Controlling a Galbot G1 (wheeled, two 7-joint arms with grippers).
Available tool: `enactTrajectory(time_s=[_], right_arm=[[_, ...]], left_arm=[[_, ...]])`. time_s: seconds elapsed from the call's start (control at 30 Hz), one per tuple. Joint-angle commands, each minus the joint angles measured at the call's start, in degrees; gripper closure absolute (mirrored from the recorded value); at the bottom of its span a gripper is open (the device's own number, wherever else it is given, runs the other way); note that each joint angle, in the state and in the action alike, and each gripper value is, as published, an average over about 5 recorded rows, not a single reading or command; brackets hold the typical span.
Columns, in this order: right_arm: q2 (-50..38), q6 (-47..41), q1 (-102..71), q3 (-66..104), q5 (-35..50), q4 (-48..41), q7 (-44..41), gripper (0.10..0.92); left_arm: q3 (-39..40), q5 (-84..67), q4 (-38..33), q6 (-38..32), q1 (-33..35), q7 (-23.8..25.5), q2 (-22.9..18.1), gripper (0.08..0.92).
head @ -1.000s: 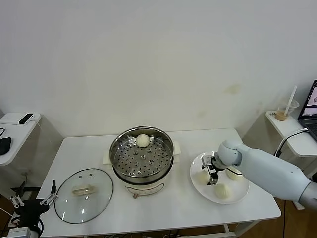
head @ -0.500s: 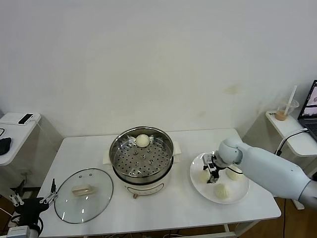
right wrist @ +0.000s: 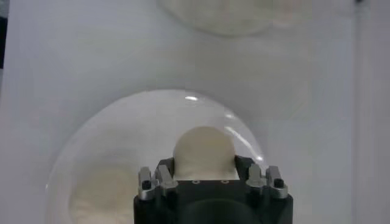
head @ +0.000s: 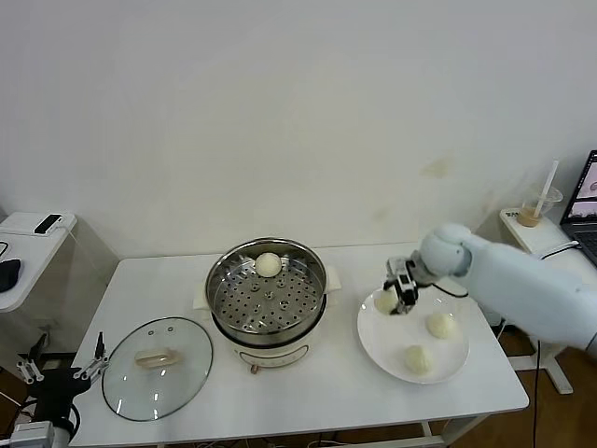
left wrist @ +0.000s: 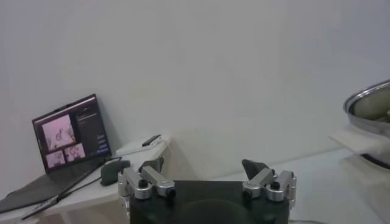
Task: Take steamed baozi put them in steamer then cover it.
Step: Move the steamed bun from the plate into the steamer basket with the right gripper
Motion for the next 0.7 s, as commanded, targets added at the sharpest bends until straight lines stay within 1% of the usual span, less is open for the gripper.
enactTrajectory(time_s=[0.03, 0.2, 0.43, 0.53, 0.7], right_arm=[[1.8, -2.1, 16.7, -7.4, 9.4, 2.4, 0.5, 0.406], [8.0, -5.2, 21.4, -8.9, 15.9, 2.0, 2.7, 0.406], [20.7, -8.4, 21.0, -9.3, 21.9, -1.1, 5.7, 0.399], [26.3, -9.4, 18.3, -8.9, 23.2, -3.9, 6.9, 0.398], [33.7, -10.5, 13.4, -8.4, 23.1, -8.4, 8.2, 0.397]], left_arm=[[0.0, 0.0, -0.1, 0.1, -0.1, 0.0, 0.2, 0.177], [0.1, -0.2, -0.2, 0.3, -0.7, 0.0, 0.4, 0.177], [0.1, -0.4, -0.5, 0.9, -1.8, 0.1, 0.5, 0.177], [-0.1, -0.6, -0.3, 1.1, -2.1, 0.1, 0.8, 0.177], [-0.7, -0.8, -0.2, 1.3, -2.2, 0.1, 1.7, 0.177]])
